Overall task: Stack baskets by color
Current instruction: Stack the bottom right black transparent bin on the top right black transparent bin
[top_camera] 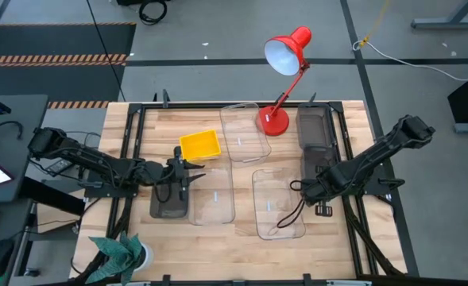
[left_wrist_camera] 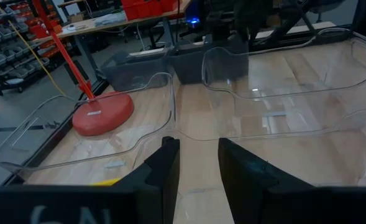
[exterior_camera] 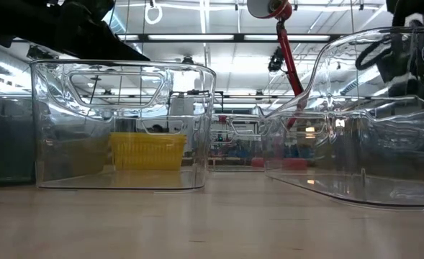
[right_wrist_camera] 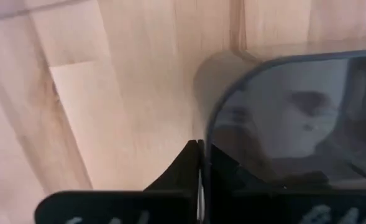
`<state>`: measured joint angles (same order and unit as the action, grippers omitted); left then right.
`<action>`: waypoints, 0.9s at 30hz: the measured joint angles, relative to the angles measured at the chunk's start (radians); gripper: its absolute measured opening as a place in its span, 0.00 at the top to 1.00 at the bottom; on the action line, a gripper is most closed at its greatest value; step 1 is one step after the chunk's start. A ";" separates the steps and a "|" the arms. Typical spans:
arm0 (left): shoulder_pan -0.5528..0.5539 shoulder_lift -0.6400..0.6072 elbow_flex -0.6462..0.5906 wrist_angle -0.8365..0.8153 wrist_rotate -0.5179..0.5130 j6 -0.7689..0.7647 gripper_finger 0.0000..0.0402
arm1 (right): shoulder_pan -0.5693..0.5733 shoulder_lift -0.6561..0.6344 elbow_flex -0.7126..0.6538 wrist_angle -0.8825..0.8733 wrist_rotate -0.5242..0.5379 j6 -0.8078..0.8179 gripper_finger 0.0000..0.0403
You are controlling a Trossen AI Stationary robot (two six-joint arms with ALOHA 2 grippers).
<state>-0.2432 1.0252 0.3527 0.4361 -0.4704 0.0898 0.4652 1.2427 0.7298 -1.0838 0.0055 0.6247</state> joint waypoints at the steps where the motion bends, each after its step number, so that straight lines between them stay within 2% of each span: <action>1: 0.000 0.000 0.000 0.000 0.000 0.000 0.71 | 0.000 0.000 0.019 -0.022 0.000 0.000 0.97; 11: 0.000 0.000 0.000 0.000 -0.007 -0.001 0.71 | 0.000 0.000 0.275 -0.262 0.041 -0.007 0.99; 17: 0.000 0.000 0.000 0.001 -0.007 -0.026 0.71 | -0.002 0.000 0.390 -0.444 0.160 -0.012 1.00; 22: 0.000 0.000 0.000 0.001 -0.007 -0.027 0.71 | -0.031 -0.003 0.408 -0.485 0.274 -0.113 1.00; 27: 0.000 0.000 0.000 0.007 -0.007 -0.033 0.71 | -0.117 -0.025 0.371 -0.485 0.333 -0.216 1.00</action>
<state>-0.2436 1.0252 0.3527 0.4436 -0.4778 0.0565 0.3486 1.2175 1.1012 -1.5691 0.3387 0.4084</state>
